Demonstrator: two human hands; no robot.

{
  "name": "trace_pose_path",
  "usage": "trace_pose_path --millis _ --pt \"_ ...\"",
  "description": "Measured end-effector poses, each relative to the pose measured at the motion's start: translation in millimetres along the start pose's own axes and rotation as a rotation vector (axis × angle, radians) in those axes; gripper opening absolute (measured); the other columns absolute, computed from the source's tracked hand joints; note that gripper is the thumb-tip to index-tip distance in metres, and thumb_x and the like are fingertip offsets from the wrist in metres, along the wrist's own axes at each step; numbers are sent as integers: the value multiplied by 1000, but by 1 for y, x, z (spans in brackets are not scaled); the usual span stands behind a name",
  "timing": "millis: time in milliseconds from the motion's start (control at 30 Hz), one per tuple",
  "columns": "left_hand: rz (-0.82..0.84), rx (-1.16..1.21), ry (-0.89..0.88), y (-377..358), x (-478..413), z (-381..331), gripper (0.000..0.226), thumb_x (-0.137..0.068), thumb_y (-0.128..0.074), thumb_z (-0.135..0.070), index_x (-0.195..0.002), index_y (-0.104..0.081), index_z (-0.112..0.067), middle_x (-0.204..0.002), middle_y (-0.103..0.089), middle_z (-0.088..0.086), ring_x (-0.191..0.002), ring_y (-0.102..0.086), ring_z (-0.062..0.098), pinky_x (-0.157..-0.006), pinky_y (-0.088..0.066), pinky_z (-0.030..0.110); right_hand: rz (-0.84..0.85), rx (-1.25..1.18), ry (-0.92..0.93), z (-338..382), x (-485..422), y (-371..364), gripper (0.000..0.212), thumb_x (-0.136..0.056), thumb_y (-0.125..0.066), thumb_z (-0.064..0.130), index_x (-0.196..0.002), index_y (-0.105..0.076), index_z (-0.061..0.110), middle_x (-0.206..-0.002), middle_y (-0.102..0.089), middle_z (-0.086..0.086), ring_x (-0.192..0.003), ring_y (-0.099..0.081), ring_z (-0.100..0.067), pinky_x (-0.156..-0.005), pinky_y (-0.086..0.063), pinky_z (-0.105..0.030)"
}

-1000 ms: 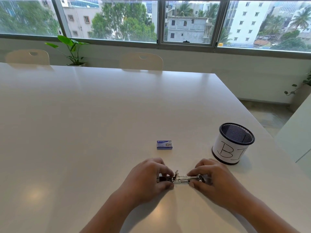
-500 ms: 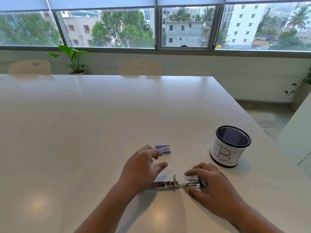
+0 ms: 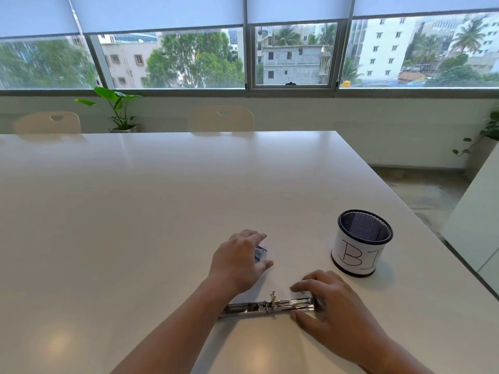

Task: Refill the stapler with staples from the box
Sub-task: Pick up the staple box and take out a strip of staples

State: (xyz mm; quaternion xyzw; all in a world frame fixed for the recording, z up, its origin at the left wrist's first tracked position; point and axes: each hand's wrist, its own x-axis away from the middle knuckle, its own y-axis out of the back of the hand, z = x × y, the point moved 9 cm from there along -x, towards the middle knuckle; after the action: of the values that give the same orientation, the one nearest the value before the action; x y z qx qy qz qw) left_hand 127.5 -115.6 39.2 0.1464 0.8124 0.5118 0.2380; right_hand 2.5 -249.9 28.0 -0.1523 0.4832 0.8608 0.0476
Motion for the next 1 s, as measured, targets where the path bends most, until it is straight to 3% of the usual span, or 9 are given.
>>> trace_pose_path --millis 133,233,500,633,767,900,1000 --pt "58 11 40 -4 -3 13 44 -92 -64 -38 -134 -58 -28 -145 -53 -8 -129 -52 17 -107 -42 34 1 6 -2 -1 0 0 40 -70 -67 59 -104 -68 39 -96 -57 30 -93 -51 5 -78 -44 -12" --pt "55 54 46 -2 -4 19 33 -91 -66 -32 -124 -66 -26 -132 -61 -10 -120 -58 18 -100 -48 36 2 7 -5 -1 0 -1 39 -70 -67 59 -103 -69 38 -96 -57 30 -93 -51 6 -78 -44 -13" --pt "-41 147 74 15 7 19 36 -81 -79 -39 -114 -73 -25 -110 -66 -8 -100 -63 13 -88 -53 30 -7 -25 -13 -1 1 1 46 -67 -66 70 -103 -68 41 -98 -55 33 -96 -52 6 -78 -46 -14" --pt "-132 213 33 39 25 1 35 -80 -80 -40 -111 -73 -26 -104 -66 -13 -92 -62 5 -82 -49 20 -164 -228 -72 -1 2 24 42 -69 -67 70 -94 -71 37 -95 -64 23 -88 -60 -2 -72 -47 -15" --pt "-215 294 3 59 56 -21 35 -77 -83 -38 -109 -75 -27 -101 -66 -18 -95 -62 3 -85 -50 20 -338 -439 -106 12 5 48 14 -76 -79 38 -88 -72 35 -85 -70 12 -70 -65 -8 -58 -50 -13" --pt "-240 340 -17 62 83 -41 34 -75 -82 -39 -107 -75 -30 -100 -65 -22 -97 -60 0 -85 -47 15 -191 -829 -279 21 8 24 35 -67 -73 44 -99 -71 29 -85 -75 -1 -67 -72 -20 -53 -58 -28" --pt "-214 342 -34 55 96 -54 37 -79 -68 -51 -110 -73 -32 -101 -63 -23 -97 -58 -1 -83 -50 18 -83 -1004 -347 29 12 8 38 -70 -75 33 -104 -68 19 -83 -77 -9 -69 -74 -26 -52 -56 -26"
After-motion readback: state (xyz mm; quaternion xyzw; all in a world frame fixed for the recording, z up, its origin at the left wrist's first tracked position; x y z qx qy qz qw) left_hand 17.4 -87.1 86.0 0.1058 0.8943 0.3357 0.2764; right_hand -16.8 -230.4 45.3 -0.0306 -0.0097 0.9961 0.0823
